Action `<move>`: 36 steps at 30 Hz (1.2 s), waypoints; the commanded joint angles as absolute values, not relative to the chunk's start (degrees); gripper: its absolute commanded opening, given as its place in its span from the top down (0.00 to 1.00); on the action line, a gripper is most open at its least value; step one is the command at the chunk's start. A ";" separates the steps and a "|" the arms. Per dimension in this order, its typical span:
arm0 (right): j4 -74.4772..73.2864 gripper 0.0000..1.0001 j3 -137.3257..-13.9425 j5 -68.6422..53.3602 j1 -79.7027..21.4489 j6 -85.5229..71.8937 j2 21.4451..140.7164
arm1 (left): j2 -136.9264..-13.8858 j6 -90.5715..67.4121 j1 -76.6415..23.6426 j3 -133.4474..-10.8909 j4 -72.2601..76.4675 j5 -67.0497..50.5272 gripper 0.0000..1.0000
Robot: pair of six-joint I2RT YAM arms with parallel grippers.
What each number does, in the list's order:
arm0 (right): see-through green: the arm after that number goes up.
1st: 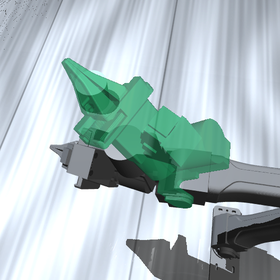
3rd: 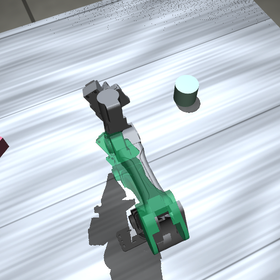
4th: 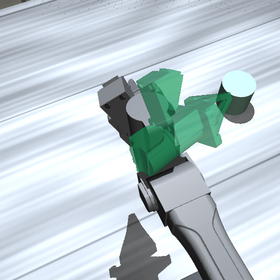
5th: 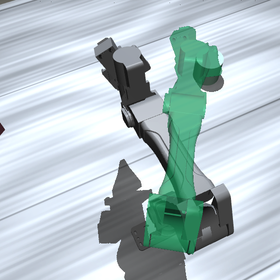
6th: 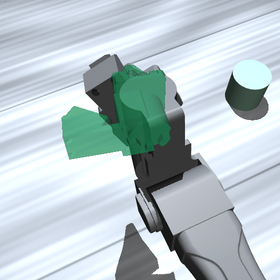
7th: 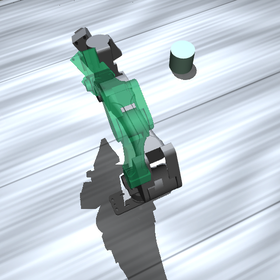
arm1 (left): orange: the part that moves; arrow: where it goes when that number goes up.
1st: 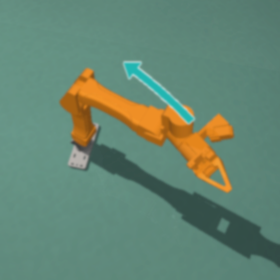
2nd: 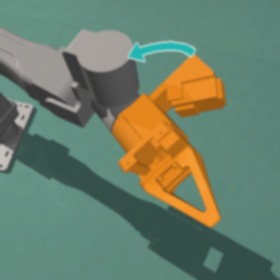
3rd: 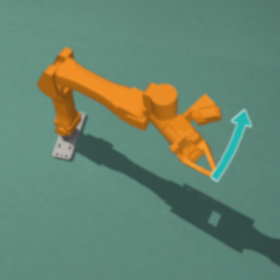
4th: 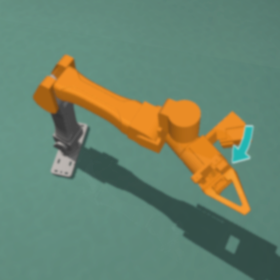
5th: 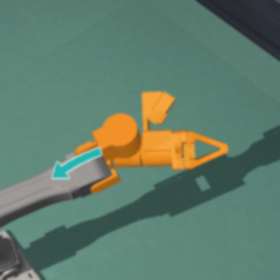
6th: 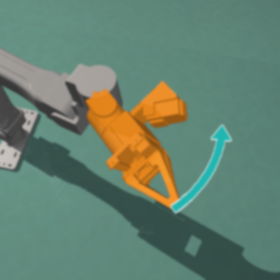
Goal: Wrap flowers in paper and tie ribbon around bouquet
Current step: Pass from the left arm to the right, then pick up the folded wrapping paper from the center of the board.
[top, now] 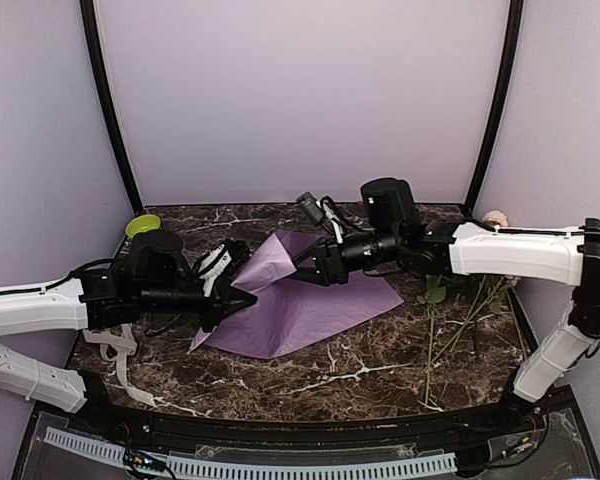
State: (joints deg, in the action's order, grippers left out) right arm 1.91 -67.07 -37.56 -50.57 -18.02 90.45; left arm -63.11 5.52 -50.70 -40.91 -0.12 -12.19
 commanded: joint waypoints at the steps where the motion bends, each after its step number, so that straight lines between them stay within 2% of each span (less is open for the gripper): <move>1: 5.55 0.68 -68.67 -41.74 -50.89 -18.27 92.00 | -63.02 5.43 -50.98 -42.21 -0.88 -12.83 1.00; 6: 6.93 0.73 -69.27 -41.86 -51.22 -19.60 93.17 | -63.45 5.62 -50.98 -42.36 -1.29 -13.26 1.00; 11: 7.49 1.00 -70.44 -42.57 -51.85 -20.53 94.21 | -63.39 5.84 -50.98 -42.45 -1.51 -13.54 0.99; 12: 8.09 1.00 -70.17 -42.40 -51.87 -20.84 93.99 | -63.31 5.95 -50.98 -42.51 -1.68 -13.34 0.92; 16: 9.59 1.00 -68.33 -37.81 -51.86 -23.22 91.76 | -61.99 6.80 -50.98 -42.41 -2.33 -10.67 0.47; 20: 3.71 1.00 -70.10 -31.61 -52.21 -23.27 89.38 | -59.05 9.00 -50.98 -43.54 -2.96 -7.50 0.30; 25: -1.29 1.00 -72.33 -27.75 -54.69 -21.32 89.68 | -58.04 9.30 -51.02 -48.17 -4.44 -8.83 0.26; 31: -6.16 1.00 -75.12 -25.09 -56.69 -19.21 90.88 | -60.68 2.05 -50.98 -52.80 -4.77 -6.69 0.14; 36: -6.71 1.00 -76.15 -25.26 -57.45 -18.59 93.12 | -68.70 -1.04 -50.98 -60.25 -13.70 -3.50 0.16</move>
